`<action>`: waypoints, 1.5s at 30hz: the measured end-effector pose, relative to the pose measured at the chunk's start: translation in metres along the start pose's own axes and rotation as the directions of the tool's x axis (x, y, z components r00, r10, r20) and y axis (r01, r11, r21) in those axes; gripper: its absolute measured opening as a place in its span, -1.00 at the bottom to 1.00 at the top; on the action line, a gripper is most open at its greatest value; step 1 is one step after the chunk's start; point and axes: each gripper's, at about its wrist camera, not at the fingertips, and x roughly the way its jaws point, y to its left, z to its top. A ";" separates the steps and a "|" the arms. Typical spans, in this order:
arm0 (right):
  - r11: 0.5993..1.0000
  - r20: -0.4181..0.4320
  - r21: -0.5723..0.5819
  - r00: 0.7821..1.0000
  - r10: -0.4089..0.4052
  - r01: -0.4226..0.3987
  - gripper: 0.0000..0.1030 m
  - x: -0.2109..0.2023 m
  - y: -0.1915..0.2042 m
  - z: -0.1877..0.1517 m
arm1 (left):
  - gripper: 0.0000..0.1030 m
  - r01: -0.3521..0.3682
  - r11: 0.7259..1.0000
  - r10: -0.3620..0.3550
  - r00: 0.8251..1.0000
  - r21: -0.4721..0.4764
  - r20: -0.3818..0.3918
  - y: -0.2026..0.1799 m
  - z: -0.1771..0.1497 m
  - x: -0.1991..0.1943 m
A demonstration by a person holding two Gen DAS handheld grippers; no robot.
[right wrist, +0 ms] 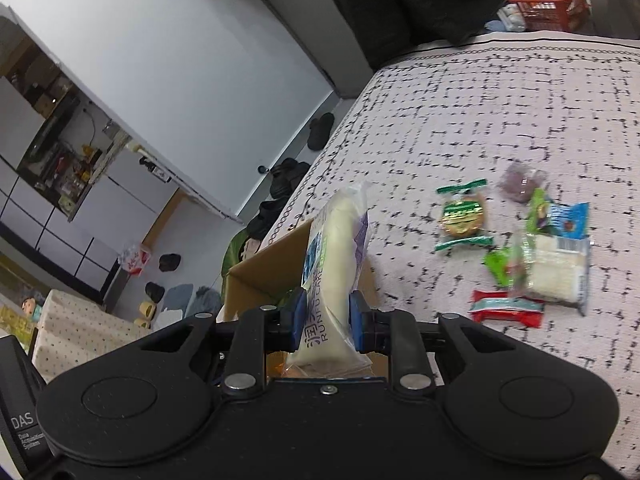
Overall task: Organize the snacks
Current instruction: 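Carry both snacks over the box and open both tools to drop them, then move both tools back toward the remaining snacks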
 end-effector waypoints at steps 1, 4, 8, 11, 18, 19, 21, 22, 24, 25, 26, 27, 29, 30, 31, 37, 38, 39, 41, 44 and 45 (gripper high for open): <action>1.000 -0.002 -0.004 1.000 0.001 -0.001 -0.55 0.002 0.004 -0.001 | -0.62 0.001 1.000 -0.001 1.000 -0.005 -0.001 0.003 0.001 0.000; 1.000 -0.009 -0.018 1.000 0.000 -0.001 -0.55 0.007 0.013 -0.002 | -0.61 0.007 1.000 -0.007 1.000 -0.019 -0.007 0.012 0.005 0.001; 0.999 -0.016 -0.034 1.000 -0.004 0.004 -0.55 0.014 0.025 -0.005 | -0.60 0.013 0.999 -0.014 0.999 -0.044 -0.033 0.021 0.007 0.004; 0.999 -0.025 -0.046 1.000 -0.010 0.009 -0.56 0.019 0.032 -0.007 | -0.60 0.016 0.998 -0.018 0.999 -0.065 -0.031 0.028 0.009 0.002; 0.998 -0.023 -0.062 1.000 -0.005 0.003 -0.57 0.026 0.050 -0.009 | -0.56 0.008 0.997 -0.009 1.000 -0.072 -0.023 0.044 0.014 -0.005; 0.998 -0.024 -0.066 1.000 -0.004 0.002 -0.55 0.026 0.051 -0.009 | -0.55 0.006 0.997 -0.008 1.000 -0.073 -0.023 0.045 0.015 -0.005; 0.998 -0.025 -0.061 0.999 -0.030 0.028 -0.44 0.029 0.053 -0.009 | -0.55 0.003 0.997 -0.005 1.000 -0.075 -0.026 0.049 0.016 -0.006; 0.998 -0.021 -0.053 0.999 -0.038 0.037 -0.33 0.029 0.051 -0.009 | -0.54 -0.001 0.997 -0.001 1.000 -0.077 -0.029 0.050 0.016 -0.007; 0.999 -0.012 -0.036 0.999 -0.041 0.041 -0.19 0.027 0.048 -0.009 | -0.53 -0.003 0.997 0.000 0.999 -0.080 -0.033 0.052 0.017 -0.007; 0.999 -0.007 -0.032 0.999 -0.042 0.041 -0.18 0.025 0.046 -0.009 | -0.52 -0.003 0.997 0.001 0.999 -0.080 -0.033 0.053 0.017 -0.008; 0.999 -0.006 -0.031 0.999 -0.045 0.045 -0.18 0.023 0.044 -0.009 | -0.47 -0.005 0.997 0.003 1.000 -0.079 -0.031 0.054 0.017 -0.009; 0.998 -0.006 -0.028 0.999 -0.050 0.050 -0.18 0.021 0.041 -0.009 | -0.40 -0.010 0.997 0.007 1.000 -0.079 -0.029 0.054 0.017 -0.009; 0.998 -0.003 -0.021 0.998 -0.059 0.059 -0.18 0.017 0.036 -0.008 | -0.24 -0.021 0.997 0.019 0.999 -0.079 -0.033 0.053 0.016 -0.009; 0.998 0.000 -0.018 0.998 -0.064 0.064 -0.18 0.015 0.033 -0.007 | -0.15 -0.023 0.997 0.020 0.999 -0.080 -0.035 0.052 0.015 -0.010; 0.998 0.004 -0.015 0.998 -0.069 0.069 -0.18 0.012 0.030 -0.007 | -0.11 -0.022 0.997 0.020 0.999 -0.079 -0.034 0.051 0.015 -0.010; 0.995 0.025 0.013 0.995 -0.097 0.097 -0.17 -0.005 0.006 -0.003 | 0.27 -0.026 0.999 0.024 0.999 -0.044 -0.032 0.036 0.009 -0.011; 0.994 0.028 0.018 0.994 -0.104 0.103 -0.15 -0.008 0.002 -0.003 | 0.30 -0.025 0.999 0.024 0.999 -0.038 -0.032 0.033 0.008 -0.011; 0.994 0.031 0.025 0.993 -0.111 0.110 -0.09 -0.010 -0.001 -0.003 | 0.32 -0.024 0.999 0.023 0.999 -0.032 -0.032 0.030 0.007 -0.011; 0.992 0.038 0.034 0.992 -0.122 0.120 -0.04 -0.015 -0.010 -0.003 | 0.34 -0.021 1.000 0.021 0.999 -0.018 -0.034 0.023 0.004 -0.011; 0.991 0.040 0.041 0.991 -0.131 0.129 0.07 -0.021 -0.021 -0.003 | 0.38 -0.016 1.000 0.016 0.999 0.004 -0.037 0.013 0.001 -0.010; 0.990 0.042 0.043 0.990 -0.134 0.133 0.12 -0.023 -0.025 -0.003 | 0.43 -0.015 1.000 0.015 0.999 0.011 -0.040 0.009 0.000 -0.010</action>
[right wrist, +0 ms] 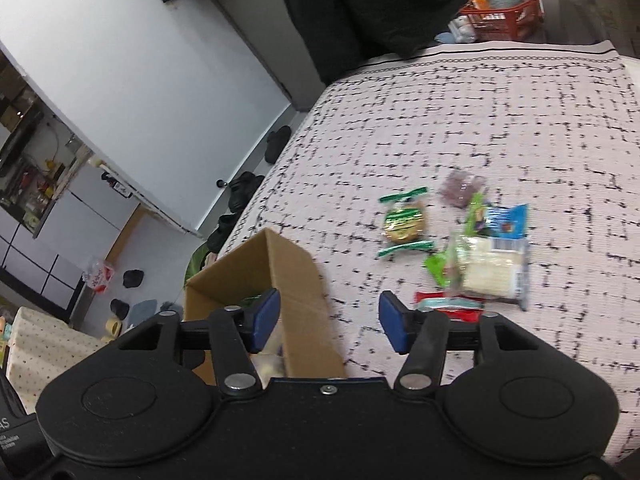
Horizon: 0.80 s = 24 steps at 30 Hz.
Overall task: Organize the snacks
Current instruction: 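Move both tools back toward the remaining snacks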
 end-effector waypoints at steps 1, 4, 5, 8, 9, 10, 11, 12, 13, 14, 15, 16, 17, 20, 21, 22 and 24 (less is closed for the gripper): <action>1.000 0.002 0.004 1.000 -0.005 0.005 0.18 -0.002 -0.004 0.001 | 0.47 0.003 1.000 -0.002 1.000 0.007 -0.004 -0.004 -0.001 0.000; 1.000 0.010 0.021 1.000 -0.020 0.020 0.32 -0.006 -0.019 0.004 | 0.61 -0.007 1.000 0.007 1.000 0.028 -0.012 -0.015 -0.005 0.002; 0.999 0.009 0.030 1.000 -0.024 0.024 0.35 -0.008 -0.023 0.005 | 0.63 -0.013 0.999 0.014 1.000 0.037 -0.015 -0.019 -0.007 0.002; 0.998 0.013 0.056 0.999 -0.037 0.036 0.51 -0.012 -0.038 0.007 | 0.65 -0.018 0.998 0.020 0.999 0.057 -0.028 -0.031 -0.012 0.005; 0.997 0.016 0.061 0.999 -0.041 0.040 0.54 -0.013 -0.042 0.007 | 0.65 -0.017 0.998 0.019 0.999 0.062 -0.033 -0.035 -0.013 0.007; 0.997 0.019 0.067 0.999 -0.044 0.043 0.58 -0.015 -0.047 0.008 | 0.65 -0.016 0.998 0.018 0.999 0.068 -0.036 -0.038 -0.015 0.007; 0.996 0.019 0.076 0.999 -0.048 0.046 0.61 -0.016 -0.053 0.008 | 0.66 -0.015 0.997 0.018 0.999 0.076 -0.038 -0.042 -0.017 0.008; 0.995 0.021 0.087 0.999 -0.050 0.048 0.68 -0.017 -0.058 0.009 | 0.66 -0.014 0.996 0.018 0.999 0.086 -0.039 -0.046 -0.019 0.009; 0.994 0.023 0.098 0.998 -0.053 0.050 0.74 -0.018 -0.064 0.009 | 0.66 -0.013 0.995 0.017 0.999 0.096 -0.039 -0.051 -0.021 0.009; 0.993 0.025 0.108 0.998 -0.056 0.053 0.75 -0.019 -0.069 0.010 | 0.66 -0.011 0.994 0.015 0.999 0.105 -0.040 -0.055 -0.022 0.010; 0.992 0.025 0.118 0.998 -0.058 0.054 0.78 -0.020 -0.074 0.010 | 0.66 -0.009 0.994 0.014 0.999 0.112 -0.040 -0.060 -0.024 0.010; 0.990 0.025 0.131 0.998 -0.056 0.053 0.83 -0.020 -0.079 0.011 | 0.66 -0.009 0.993 0.014 0.999 0.119 -0.039 -0.064 -0.026 0.011; 0.989 0.025 0.141 0.998 -0.054 0.050 0.85 -0.020 -0.084 0.011 | 0.66 -0.007 0.992 0.012 0.999 0.125 -0.038 -0.069 -0.027 0.011; 0.986 0.026 0.157 0.998 -0.051 0.046 0.88 -0.021 -0.095 0.012 | 0.66 0.007 0.991 -0.002 0.999 0.136 -0.039 -0.080 -0.032 0.014; 0.986 0.025 0.160 0.998 -0.050 0.045 0.88 -0.021 -0.099 0.013 | 0.66 0.014 0.990 -0.008 0.999 0.137 -0.040 -0.083 -0.033 0.015; 0.986 0.023 0.164 0.999 -0.048 0.044 0.88 -0.021 -0.102 0.013 | 0.66 0.022 0.990 -0.016 0.999 0.140 -0.043 -0.086 -0.035 0.016; 0.984 0.021 0.172 0.999 -0.045 0.041 0.88 -0.020 -0.108 0.015 | 0.66 0.032 0.989 -0.026 0.998 0.144 -0.049 -0.093 -0.038 0.019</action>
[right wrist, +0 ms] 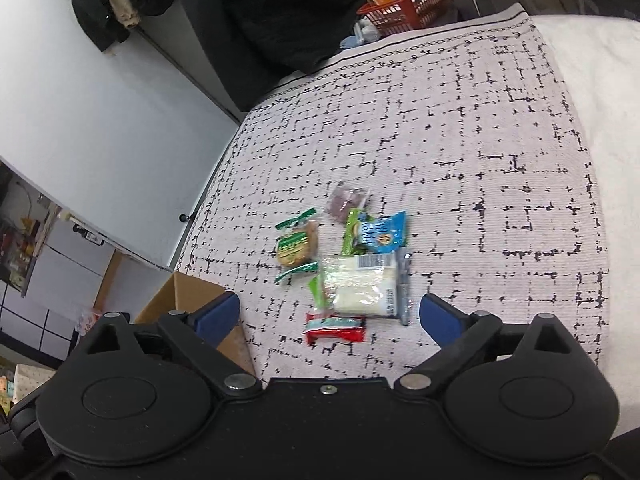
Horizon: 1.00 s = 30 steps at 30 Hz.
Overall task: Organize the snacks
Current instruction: 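Move both tools back toward the remaining snacks, then grasp the red bar with the left tool while the right tool grasps the clear white pack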
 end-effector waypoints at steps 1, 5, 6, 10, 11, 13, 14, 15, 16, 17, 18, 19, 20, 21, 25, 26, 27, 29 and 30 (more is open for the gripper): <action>1.000 -0.001 0.002 1.000 0.002 -0.002 0.88 0.001 -0.003 0.001 | 0.66 0.005 1.000 -0.005 1.000 0.002 0.001 -0.004 -0.002 0.001; 1.000 -0.007 0.000 1.000 0.016 -0.016 0.88 0.005 -0.012 0.004 | 0.65 0.015 0.999 -0.016 1.000 0.039 0.012 -0.019 -0.008 0.006; 1.000 -0.009 -0.002 1.000 0.019 -0.019 0.88 0.007 -0.013 0.005 | 0.64 0.018 0.999 -0.019 1.000 0.047 0.013 -0.023 -0.009 0.008; 0.999 -0.022 -0.010 0.999 0.033 -0.034 0.85 0.017 -0.021 0.005 | 0.53 0.040 0.998 -0.039 0.999 0.051 -0.007 -0.033 -0.014 0.020; 0.999 -0.027 -0.008 0.999 0.036 -0.036 0.84 0.020 -0.023 0.005 | 0.44 0.043 0.998 -0.043 0.999 0.046 -0.011 -0.034 -0.016 0.023; 0.999 -0.038 -0.005 0.998 0.045 -0.045 0.81 0.026 -0.026 0.004 | 0.27 0.036 0.998 -0.035 0.999 0.043 -0.021 -0.036 -0.018 0.031; 0.999 -0.040 -0.005 0.998 0.049 -0.049 0.81 0.029 -0.028 0.003 | 0.18 0.033 0.999 -0.032 0.999 0.037 -0.029 -0.036 -0.018 0.036; 0.999 -0.044 -0.006 0.998 0.054 -0.054 0.81 0.033 -0.029 0.003 | 0.12 0.033 0.999 -0.032 0.999 0.029 -0.039 -0.036 -0.019 0.041; 0.998 -0.049 -0.006 0.997 0.057 -0.058 0.81 0.036 -0.030 0.002 | 0.10 0.032 0.999 -0.030 0.998 0.024 -0.046 -0.035 -0.019 0.045; 0.998 -0.054 -0.005 0.997 0.061 -0.061 0.81 0.039 -0.031 0.002 | 0.08 0.029 0.999 -0.028 0.998 0.023 -0.050 -0.035 -0.020 0.049; 0.998 -0.060 0.000 0.996 0.064 -0.064 0.81 0.043 -0.032 0.001 | 0.05 0.024 0.999 -0.023 0.998 0.023 -0.050 -0.035 -0.020 0.053; 0.998 -0.063 0.004 0.996 0.067 -0.067 0.81 0.046 -0.033 0.002 | 0.03 0.016 1.000 -0.015 0.999 0.022 -0.050 -0.035 -0.021 0.056; 0.998 -0.068 0.008 0.995 0.068 -0.067 0.81 0.050 -0.034 0.002 | -0.03 0.011 1.000 -0.010 0.999 0.018 -0.053 -0.034 -0.022 0.060; 0.998 -0.072 0.011 0.995 0.066 -0.065 0.80 0.053 -0.035 0.003 | -0.10 0.012 1.000 -0.011 0.998 0.013 -0.060 -0.034 -0.022 0.065; 0.999 -0.090 0.008 0.995 0.049 -0.049 0.80 0.069 -0.037 0.006 | -0.24 0.001 1.000 -0.002 0.997 -0.012 -0.080 -0.032 -0.023 0.081; 0.999 -0.097 0.008 0.994 0.048 -0.048 0.80 0.073 -0.037 0.007 | -0.26 -0.004 1.000 0.003 0.997 -0.017 -0.080 -0.032 -0.023 0.084; 0.999 -0.103 0.007 0.994 0.047 -0.047 0.80 0.077 -0.037 0.007 | -0.30 -0.008 1.000 0.006 0.997 -0.021 -0.080 -0.031 -0.022 0.087; 0.999 -0.108 0.002 0.993 0.042 -0.042 0.80 0.083 -0.038 0.007 | -0.35 -0.011 1.000 0.009 0.996 -0.025 -0.083 -0.031 -0.021 0.093; 0.999 -0.110 -0.004 0.993 0.034 -0.035 0.80 0.086 -0.038 0.007 | -0.35 -0.013 0.999 0.011 0.996 -0.029 -0.087 -0.030 -0.020 0.097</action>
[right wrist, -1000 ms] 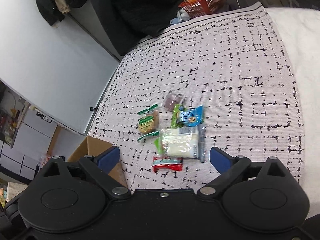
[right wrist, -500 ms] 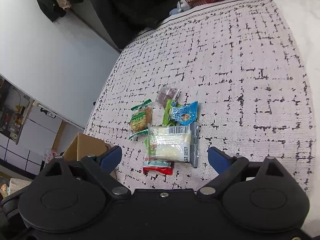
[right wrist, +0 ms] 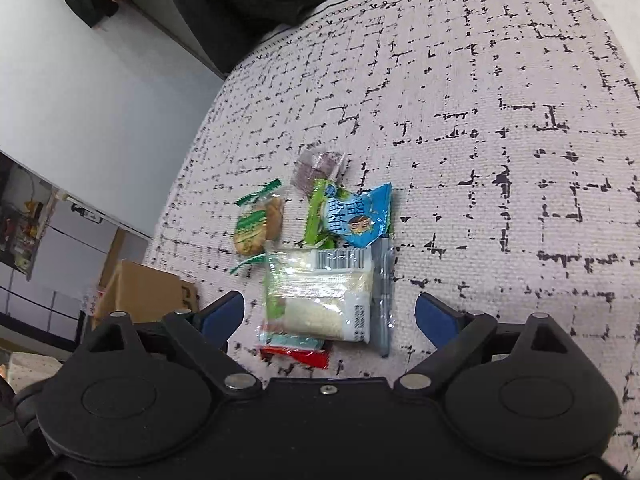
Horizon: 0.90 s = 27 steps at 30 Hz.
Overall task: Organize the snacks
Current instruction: 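Grasp the red bar with the left tool while the right tool grasps the clear white pack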
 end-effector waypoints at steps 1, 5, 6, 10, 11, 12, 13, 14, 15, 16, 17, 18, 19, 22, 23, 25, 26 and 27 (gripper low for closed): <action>1.000 0.000 -0.006 1.000 -0.004 0.004 0.80 0.003 0.000 0.001 | -0.35 -0.002 1.000 0.002 1.000 -0.005 -0.005 0.000 0.001 0.003; 0.999 0.009 -0.043 1.000 -0.015 0.015 0.80 0.010 0.005 0.003 | -0.35 -0.010 1.000 0.009 1.000 -0.013 -0.023 0.000 0.003 0.016; 0.999 0.009 -0.050 1.000 -0.020 0.020 0.80 0.012 0.006 0.003 | -0.35 -0.011 1.000 0.011 1.000 -0.014 -0.026 0.000 0.004 0.018; 0.995 0.012 -0.091 0.999 -0.040 0.041 0.70 0.015 0.007 0.001 | -0.35 -0.017 1.000 0.016 0.999 -0.020 -0.028 0.000 0.004 0.025; 0.994 0.013 -0.097 0.999 -0.048 0.049 0.66 0.016 0.007 0.001 | -0.34 -0.021 1.000 0.020 0.999 -0.016 -0.030 -0.001 0.004 0.027; 0.993 0.015 -0.102 0.999 -0.052 0.053 0.60 0.017 0.007 0.001 | -0.33 -0.021 1.000 0.021 0.999 -0.011 -0.035 -0.002 0.003 0.029; 0.993 0.017 -0.106 0.998 -0.053 0.054 0.56 0.017 0.006 0.001 | -0.33 -0.021 1.000 0.021 0.999 -0.007 -0.039 -0.003 0.003 0.031; 0.992 0.018 -0.111 0.998 -0.056 0.058 0.54 0.017 0.006 0.001 | -0.30 -0.024 1.000 0.024 0.999 -0.005 -0.044 -0.003 0.003 0.033; 0.991 0.020 -0.120 0.998 -0.063 0.065 0.47 0.018 0.006 0.001 | -0.29 -0.026 1.000 0.026 0.999 -0.004 -0.048 -0.003 0.002 0.034; 0.989 0.022 -0.130 0.997 -0.073 0.075 0.41 0.017 0.007 0.001 | -0.28 -0.027 1.000 0.027 0.998 -0.004 -0.052 -0.003 0.002 0.036; 0.988 0.024 -0.132 0.997 -0.077 0.079 0.39 0.017 0.007 0.000 | -0.27 -0.029 1.000 0.029 0.998 -0.001 -0.053 -0.003 0.002 0.038; 0.988 0.025 -0.129 0.997 -0.077 0.080 0.33 0.016 0.005 0.001 | -0.25 -0.031 1.000 0.031 0.998 0.005 -0.052 -0.004 0.002 0.038; 0.988 0.026 -0.128 0.996 -0.082 0.085 0.23 0.015 0.004 0.001 | -0.22 -0.031 0.999 0.032 0.998 0.009 -0.051 -0.005 0.002 0.038; 0.990 0.035 -0.108 0.995 -0.093 0.096 0.11 0.011 0.000 0.002 | -0.08 -0.032 0.999 0.032 0.997 0.011 -0.067 -0.009 0.002 0.041; 0.989 0.041 -0.104 0.994 -0.103 0.107 0.10 0.009 -0.001 0.002 | -0.02 -0.035 0.999 0.036 0.997 0.015 -0.069 -0.011 0.002 0.041; 0.986 0.059 -0.097 0.990 -0.129 0.135 0.09 0.004 -0.002 0.002 | 0.07 -0.038 0.999 0.040 0.997 0.025 -0.070 -0.015 0.000 0.042; 0.985 0.070 -0.089 0.987 -0.142 0.148 0.08 0.001 -0.004 0.001 | 0.12 -0.038 0.999 0.040 0.997 0.029 -0.070 -0.016 -0.002 0.043; 0.984 0.080 -0.077 0.984 -0.156 0.162 0.06 -0.001 -0.006 0.001 | 0.15 -0.038 0.999 0.041 0.997 0.032 -0.070 -0.018 -0.003 0.043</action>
